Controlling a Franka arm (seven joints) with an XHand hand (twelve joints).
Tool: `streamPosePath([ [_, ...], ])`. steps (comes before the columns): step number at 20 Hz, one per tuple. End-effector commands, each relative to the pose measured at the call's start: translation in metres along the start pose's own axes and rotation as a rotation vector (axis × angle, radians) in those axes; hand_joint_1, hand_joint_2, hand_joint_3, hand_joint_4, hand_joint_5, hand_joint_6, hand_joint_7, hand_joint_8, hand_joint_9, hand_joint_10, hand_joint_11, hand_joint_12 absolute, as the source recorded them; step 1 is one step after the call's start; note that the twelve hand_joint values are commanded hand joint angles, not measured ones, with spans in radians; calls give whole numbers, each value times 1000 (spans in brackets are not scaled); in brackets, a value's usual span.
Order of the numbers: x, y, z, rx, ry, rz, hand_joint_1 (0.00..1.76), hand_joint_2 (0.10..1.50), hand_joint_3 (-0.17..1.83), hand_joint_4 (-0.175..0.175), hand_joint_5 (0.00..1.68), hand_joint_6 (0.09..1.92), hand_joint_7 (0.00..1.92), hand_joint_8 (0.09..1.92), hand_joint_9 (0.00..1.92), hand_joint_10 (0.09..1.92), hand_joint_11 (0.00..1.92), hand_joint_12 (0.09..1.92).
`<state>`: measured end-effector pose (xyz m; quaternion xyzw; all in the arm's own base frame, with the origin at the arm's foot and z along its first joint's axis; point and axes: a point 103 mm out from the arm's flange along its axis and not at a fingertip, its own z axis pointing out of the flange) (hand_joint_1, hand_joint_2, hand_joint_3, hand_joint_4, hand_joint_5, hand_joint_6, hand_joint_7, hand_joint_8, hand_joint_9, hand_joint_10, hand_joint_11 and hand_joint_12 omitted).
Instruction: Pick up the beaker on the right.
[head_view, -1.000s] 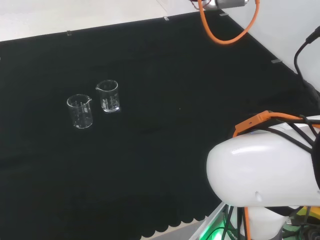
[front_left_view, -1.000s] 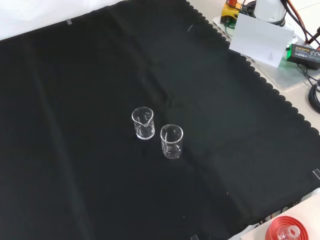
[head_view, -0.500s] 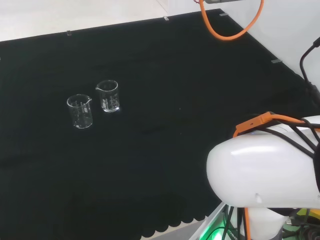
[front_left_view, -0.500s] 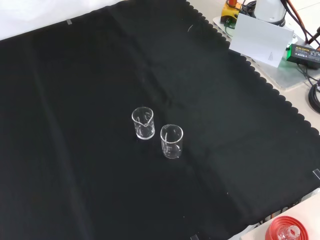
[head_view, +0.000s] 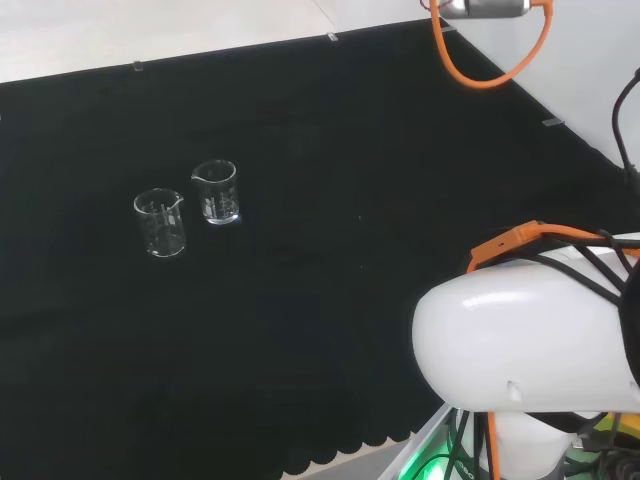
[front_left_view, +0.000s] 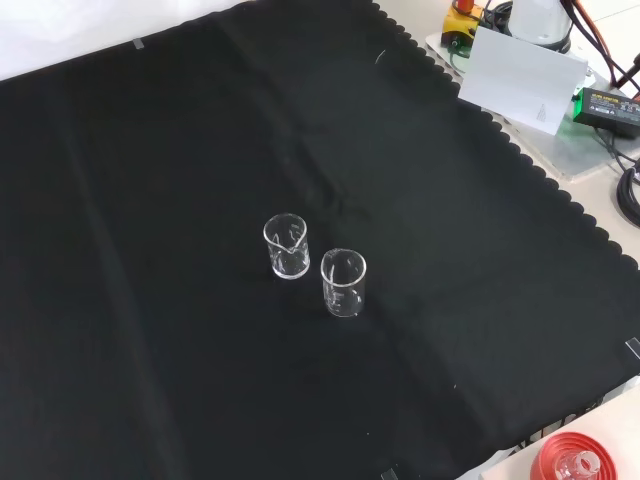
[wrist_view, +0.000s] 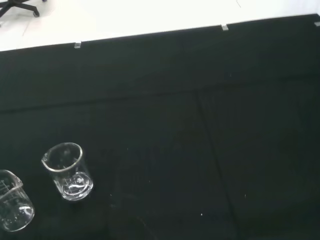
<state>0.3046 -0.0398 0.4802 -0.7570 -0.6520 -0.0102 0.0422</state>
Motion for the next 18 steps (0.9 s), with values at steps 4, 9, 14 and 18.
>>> streamPosePath([
  [4, 42, 46, 60, 14, 22, -46, 395, 1192, 130, -59, 301, 87, 115, 507, 157, 667, 0, 982],
  [9, 31, 86, 87, 34, 47, -48, 408, 1187, 130, -61, 299, 87, 114, 512, 160, 672, 0, 989],
  [14, 30, 116, 101, 30, 68, -58, 416, 1183, 131, -62, 296, 87, 115, 517, 162, 676, 0, 997],
  [18, 33, 134, 114, 25, 92, -80, 423, 1177, 132, -63, 296, 87, 121, 525, 171, 681, 0, 1004],
])
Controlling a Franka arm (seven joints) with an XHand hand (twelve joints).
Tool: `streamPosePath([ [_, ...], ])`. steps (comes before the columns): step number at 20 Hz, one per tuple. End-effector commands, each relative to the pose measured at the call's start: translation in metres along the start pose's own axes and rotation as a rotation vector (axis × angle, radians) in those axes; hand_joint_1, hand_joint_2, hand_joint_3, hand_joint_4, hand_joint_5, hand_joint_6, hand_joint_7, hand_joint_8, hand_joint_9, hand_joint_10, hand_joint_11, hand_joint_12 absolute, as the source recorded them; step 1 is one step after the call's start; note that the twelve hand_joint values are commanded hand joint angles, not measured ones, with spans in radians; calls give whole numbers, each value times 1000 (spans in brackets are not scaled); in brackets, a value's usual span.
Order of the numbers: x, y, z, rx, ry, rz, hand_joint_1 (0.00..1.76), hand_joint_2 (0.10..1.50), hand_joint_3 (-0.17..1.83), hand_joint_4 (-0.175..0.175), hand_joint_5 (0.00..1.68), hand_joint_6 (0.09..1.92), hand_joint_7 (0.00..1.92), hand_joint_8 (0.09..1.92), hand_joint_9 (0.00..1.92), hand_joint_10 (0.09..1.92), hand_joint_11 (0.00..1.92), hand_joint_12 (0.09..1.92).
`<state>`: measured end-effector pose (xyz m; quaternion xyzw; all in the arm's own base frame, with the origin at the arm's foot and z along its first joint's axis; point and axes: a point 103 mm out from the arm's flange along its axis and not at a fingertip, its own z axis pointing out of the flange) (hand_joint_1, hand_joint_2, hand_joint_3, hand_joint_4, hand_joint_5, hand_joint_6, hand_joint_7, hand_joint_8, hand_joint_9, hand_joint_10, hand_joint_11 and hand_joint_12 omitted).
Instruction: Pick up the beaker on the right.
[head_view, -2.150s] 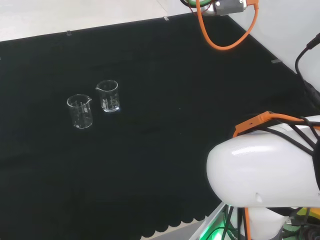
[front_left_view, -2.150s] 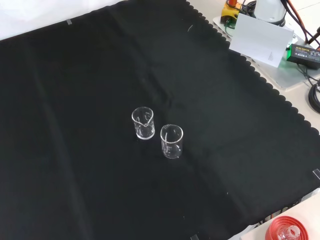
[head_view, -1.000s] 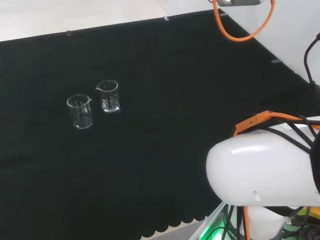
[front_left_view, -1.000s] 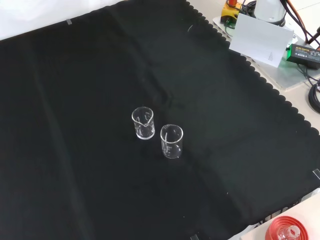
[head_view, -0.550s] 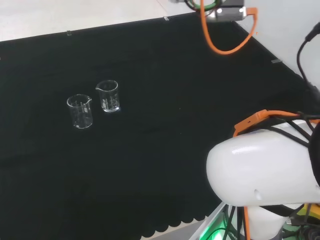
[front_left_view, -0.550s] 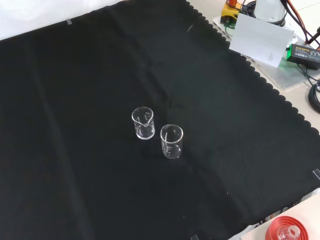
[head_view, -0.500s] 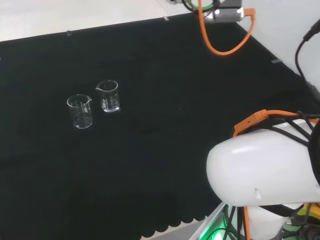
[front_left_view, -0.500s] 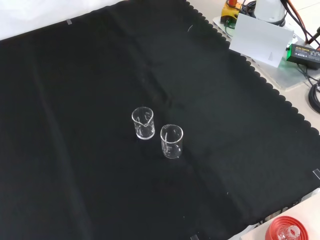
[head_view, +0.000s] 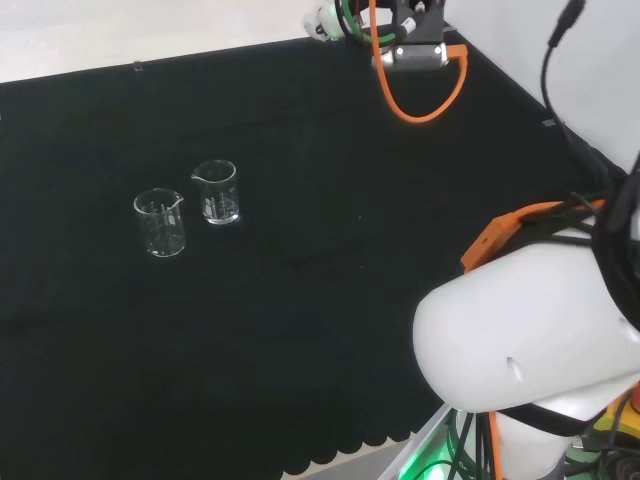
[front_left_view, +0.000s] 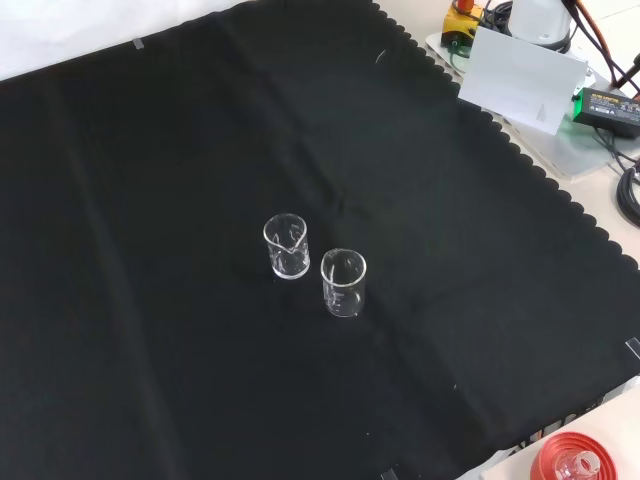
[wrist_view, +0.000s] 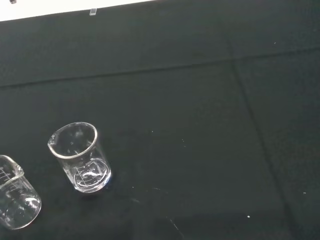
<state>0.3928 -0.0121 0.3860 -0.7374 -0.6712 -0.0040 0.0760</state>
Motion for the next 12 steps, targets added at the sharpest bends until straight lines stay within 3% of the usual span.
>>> streamPosePath([
  [1, -3, 53, 22, -35, 65, -36, 425, 1175, 131, -63, 296, 87, 122, 527, 172, 682, 0, 1006],
  [12, -5, 99, 72, -18, 143, -135, 465, 1144, 128, -64, 295, 87, 121, 542, 176, 686, 0, 1021],
])
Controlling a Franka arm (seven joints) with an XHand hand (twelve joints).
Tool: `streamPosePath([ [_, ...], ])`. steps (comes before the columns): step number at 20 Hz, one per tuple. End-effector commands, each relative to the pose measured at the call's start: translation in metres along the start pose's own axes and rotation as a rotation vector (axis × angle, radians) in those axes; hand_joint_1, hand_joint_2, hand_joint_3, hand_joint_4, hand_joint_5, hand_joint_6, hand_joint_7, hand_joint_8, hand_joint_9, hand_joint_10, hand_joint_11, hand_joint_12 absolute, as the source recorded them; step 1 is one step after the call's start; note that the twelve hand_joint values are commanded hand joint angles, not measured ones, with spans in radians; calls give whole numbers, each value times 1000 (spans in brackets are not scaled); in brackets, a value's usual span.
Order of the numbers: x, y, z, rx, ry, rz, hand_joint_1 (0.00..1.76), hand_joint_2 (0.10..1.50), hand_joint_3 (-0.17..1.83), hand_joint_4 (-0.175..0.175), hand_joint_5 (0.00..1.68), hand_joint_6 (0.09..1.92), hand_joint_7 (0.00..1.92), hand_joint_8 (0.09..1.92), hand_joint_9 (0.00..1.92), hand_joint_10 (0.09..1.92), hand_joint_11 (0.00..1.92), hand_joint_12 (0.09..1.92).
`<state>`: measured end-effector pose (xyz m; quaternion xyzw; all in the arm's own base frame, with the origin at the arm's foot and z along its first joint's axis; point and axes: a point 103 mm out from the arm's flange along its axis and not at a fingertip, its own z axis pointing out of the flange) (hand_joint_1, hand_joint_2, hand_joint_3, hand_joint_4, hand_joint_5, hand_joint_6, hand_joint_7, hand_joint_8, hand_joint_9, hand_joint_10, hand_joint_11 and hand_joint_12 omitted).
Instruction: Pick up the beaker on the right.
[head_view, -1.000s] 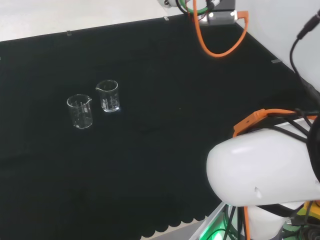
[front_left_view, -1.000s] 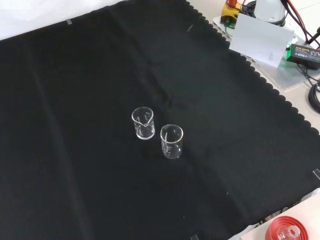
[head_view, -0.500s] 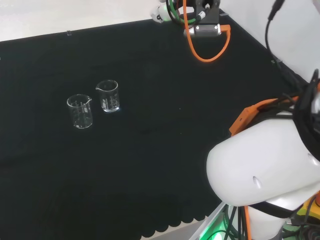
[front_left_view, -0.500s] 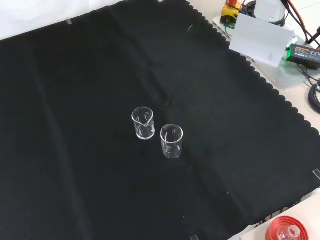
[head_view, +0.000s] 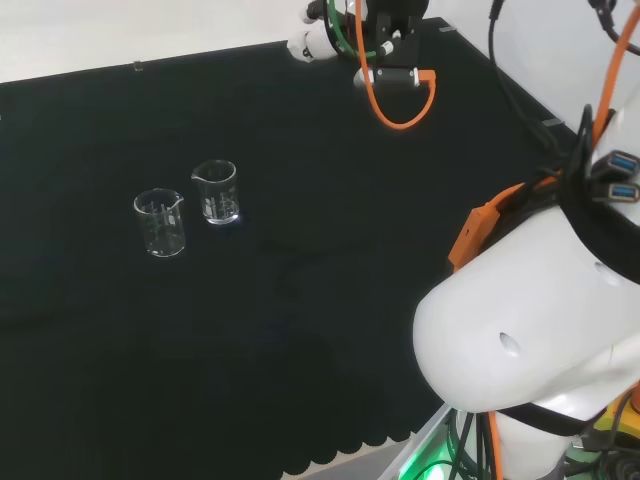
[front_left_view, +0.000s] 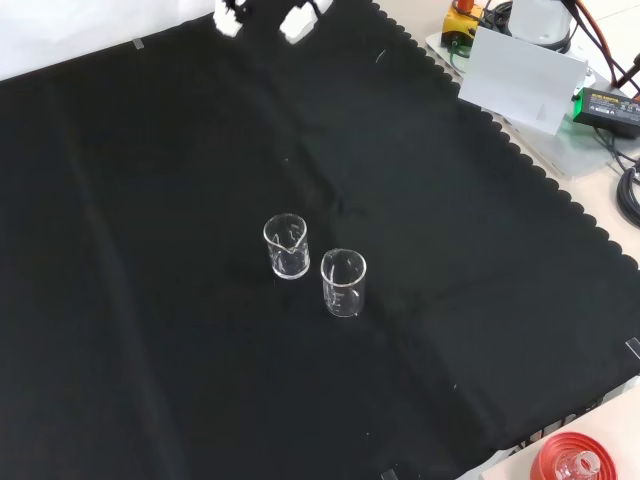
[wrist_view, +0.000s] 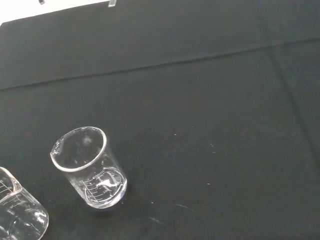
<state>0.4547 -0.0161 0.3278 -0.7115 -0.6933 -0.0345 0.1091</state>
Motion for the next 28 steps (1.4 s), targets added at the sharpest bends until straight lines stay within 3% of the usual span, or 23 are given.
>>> streamPosePath([
  [1, -5, 35, 25, -29, 69, -74, 471, 1138, 127, -63, 294, 87, 120, 544, 177, 686, 0, 1024],
  [6, -3, 51, 48, -3, 95, -122, 525, 1083, 115, -62, 293, 87, 122, 555, 192, 690, 0, 1054],
  [11, 0, 66, 71, 30, 111, -169, 597, 1026, 115, -52, 293, 87, 122, 569, 226, 697, 0, 1204],
  [24, -1, 92, 124, 59, 206, -258, 753, 876, 84, -57, 296, 87, 131, 578, 257, 700, 0, 1200],
  [28, 2, 100, 138, 75, 208, -287, 842, 839, 140, -64, 305, 87, 145, 589, 280, 673, 0, 1205],
])
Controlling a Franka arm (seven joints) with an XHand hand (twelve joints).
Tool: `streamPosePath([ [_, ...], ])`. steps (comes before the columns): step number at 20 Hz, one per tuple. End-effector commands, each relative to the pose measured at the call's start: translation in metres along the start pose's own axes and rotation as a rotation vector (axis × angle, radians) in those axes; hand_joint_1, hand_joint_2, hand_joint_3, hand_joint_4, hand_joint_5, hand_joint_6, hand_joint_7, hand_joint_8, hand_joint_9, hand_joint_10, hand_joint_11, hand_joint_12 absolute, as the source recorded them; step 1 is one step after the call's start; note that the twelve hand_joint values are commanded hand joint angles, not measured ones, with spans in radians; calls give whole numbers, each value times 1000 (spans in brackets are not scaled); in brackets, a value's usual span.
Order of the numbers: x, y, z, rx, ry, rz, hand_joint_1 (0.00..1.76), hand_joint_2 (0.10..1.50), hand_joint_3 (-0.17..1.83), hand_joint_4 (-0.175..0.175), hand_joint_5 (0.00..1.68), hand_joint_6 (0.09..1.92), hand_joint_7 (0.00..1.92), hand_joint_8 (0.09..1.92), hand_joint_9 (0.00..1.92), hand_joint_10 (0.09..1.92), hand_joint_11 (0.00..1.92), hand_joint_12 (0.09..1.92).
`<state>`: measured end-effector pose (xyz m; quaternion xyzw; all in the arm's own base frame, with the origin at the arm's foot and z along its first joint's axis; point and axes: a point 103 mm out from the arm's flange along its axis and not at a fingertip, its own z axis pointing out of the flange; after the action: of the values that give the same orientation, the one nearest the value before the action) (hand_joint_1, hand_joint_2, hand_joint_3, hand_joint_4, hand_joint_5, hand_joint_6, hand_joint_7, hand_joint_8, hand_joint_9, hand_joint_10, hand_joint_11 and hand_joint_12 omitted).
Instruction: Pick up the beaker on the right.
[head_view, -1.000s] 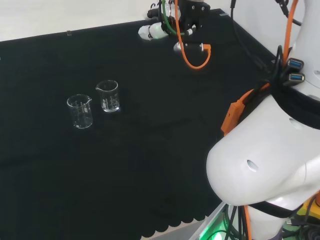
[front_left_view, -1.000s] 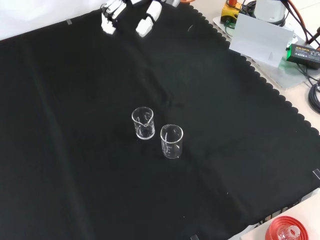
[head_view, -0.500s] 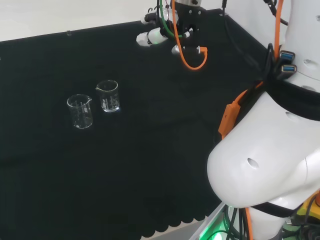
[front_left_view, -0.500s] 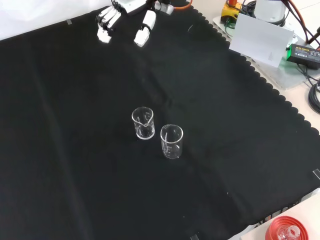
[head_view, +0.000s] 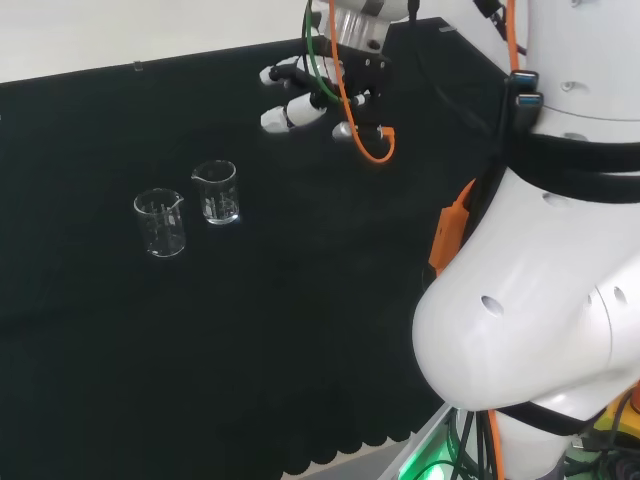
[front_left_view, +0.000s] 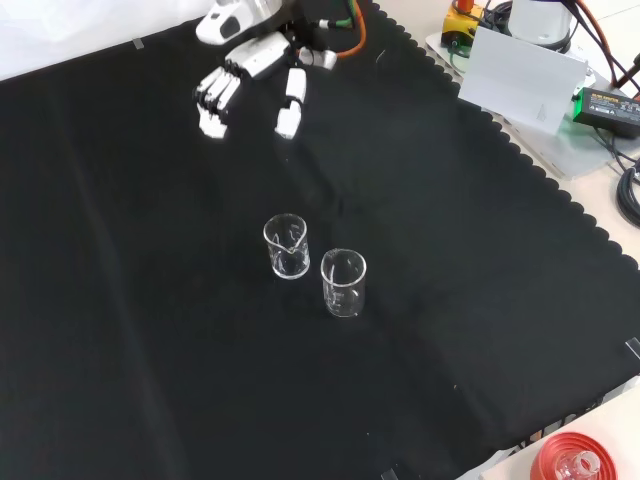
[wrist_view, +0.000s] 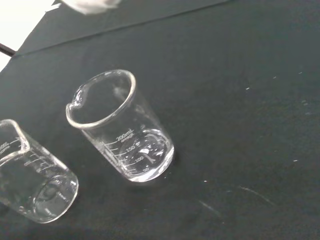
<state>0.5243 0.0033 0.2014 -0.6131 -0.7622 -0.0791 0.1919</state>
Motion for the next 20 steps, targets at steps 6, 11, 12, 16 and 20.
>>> streamPosePath([
  [6, -4, 28, 35, -13, 71, -51, 992, 487, 1086, -78, 342, 87, 184, 623, 326, 666, 0, 1227],
  [11, -14, 30, 51, 15, 119, -64, 1017, 423, 1246, -81, 359, 87, 201, 642, 346, 668, 0, 1248],
  [12, -15, 31, 55, 22, 123, -68, 987, 406, 1209, -81, 355, 87, 201, 645, 345, 669, 0, 1250],
  [16, -19, 35, 67, 40, 142, -77, 852, 427, 932, -81, 320, 87, 189, 656, 330, 677, 0, 1253],
  [20, -24, 39, 78, 57, 160, -81, 793, 457, 772, -79, 302, 87, 177, 658, 319, 683, 0, 1253],
])
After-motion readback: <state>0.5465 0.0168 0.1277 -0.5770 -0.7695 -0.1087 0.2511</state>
